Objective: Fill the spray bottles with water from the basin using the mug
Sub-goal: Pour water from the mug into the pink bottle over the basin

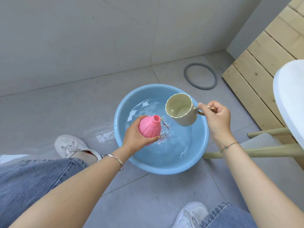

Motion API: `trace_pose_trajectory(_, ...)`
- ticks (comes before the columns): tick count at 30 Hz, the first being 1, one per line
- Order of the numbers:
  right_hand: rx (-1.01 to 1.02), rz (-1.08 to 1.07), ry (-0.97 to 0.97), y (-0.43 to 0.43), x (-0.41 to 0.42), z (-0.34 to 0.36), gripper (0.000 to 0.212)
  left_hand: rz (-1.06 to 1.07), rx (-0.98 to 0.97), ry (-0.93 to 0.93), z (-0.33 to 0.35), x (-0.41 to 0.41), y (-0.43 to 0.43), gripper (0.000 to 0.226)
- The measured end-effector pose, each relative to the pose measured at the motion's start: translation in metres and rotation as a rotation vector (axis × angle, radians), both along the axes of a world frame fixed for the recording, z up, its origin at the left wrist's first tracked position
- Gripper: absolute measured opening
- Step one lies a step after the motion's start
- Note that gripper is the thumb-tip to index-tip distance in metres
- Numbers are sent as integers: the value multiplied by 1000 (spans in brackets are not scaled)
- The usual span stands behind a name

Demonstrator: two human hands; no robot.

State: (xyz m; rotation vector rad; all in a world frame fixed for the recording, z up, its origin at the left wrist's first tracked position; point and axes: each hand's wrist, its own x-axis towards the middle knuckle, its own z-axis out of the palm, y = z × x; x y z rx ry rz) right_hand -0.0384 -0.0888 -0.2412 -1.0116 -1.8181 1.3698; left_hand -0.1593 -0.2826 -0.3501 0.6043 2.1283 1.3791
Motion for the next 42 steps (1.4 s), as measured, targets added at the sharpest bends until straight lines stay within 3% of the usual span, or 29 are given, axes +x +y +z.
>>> trace_pose_trajectory(13, 519, 113, -98, -8, 0, 26, 45, -13, -8, 2, 8, 6, 7, 94)
trace_pose_trajectory(26, 753, 185, -170, -18, -4, 37, 35, -22, -29, 9, 8, 7, 9, 92)
trace_pose_trajectory(42, 846, 202, -180, -22, -7, 44, 35, -5, -20, 27, 4, 7, 9, 82)
